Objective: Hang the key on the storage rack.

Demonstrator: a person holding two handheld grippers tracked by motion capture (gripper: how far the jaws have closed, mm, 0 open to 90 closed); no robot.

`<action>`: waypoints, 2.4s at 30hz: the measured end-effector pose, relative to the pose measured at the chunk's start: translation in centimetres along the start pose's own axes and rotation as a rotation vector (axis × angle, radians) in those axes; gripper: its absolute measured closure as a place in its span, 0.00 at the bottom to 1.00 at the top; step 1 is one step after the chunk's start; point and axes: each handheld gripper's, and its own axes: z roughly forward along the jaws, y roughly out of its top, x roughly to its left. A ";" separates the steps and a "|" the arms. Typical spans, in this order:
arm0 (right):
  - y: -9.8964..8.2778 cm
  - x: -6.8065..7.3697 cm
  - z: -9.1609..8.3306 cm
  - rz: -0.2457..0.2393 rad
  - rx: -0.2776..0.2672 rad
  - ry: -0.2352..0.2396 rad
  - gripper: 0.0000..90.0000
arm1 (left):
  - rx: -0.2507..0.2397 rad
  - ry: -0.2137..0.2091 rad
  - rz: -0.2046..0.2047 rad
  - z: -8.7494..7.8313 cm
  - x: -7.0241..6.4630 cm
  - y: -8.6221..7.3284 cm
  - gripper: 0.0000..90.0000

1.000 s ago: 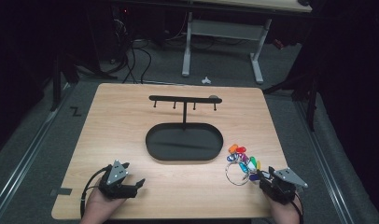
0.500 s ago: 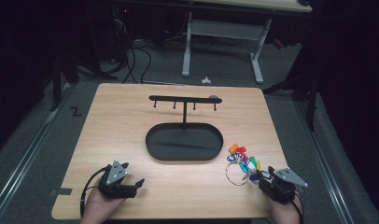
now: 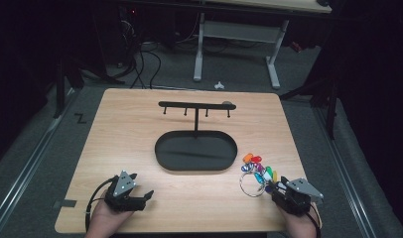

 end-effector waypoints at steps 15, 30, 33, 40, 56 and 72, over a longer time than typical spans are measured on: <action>0.8 2.9 0.8 -0.045 0.030 0.115 0.60 | -0.003 -0.003 0.001 -0.1 0.1 0.0 0.18; 0.8 6.1 2.6 -0.113 0.108 0.230 0.63 | 0.008 -0.011 0.009 0.2 -0.1 0.0 0.20; 0.8 6.6 3.0 -0.130 0.116 0.241 0.63 | 0.007 -0.013 0.010 0.1 -0.1 0.0 0.20; 1.3 8.4 3.6 -0.203 0.143 0.248 0.61 | 0.002 -0.022 0.006 -0.3 0.1 -0.1 0.21; 6.3 7.3 4.7 -0.278 0.470 0.265 0.74 | -0.032 -0.036 -0.013 -0.8 0.6 -0.1 0.23; 8.1 7.8 7.7 -0.358 0.756 0.300 0.91 | -0.032 -0.037 -0.012 -0.9 0.6 -0.2 0.23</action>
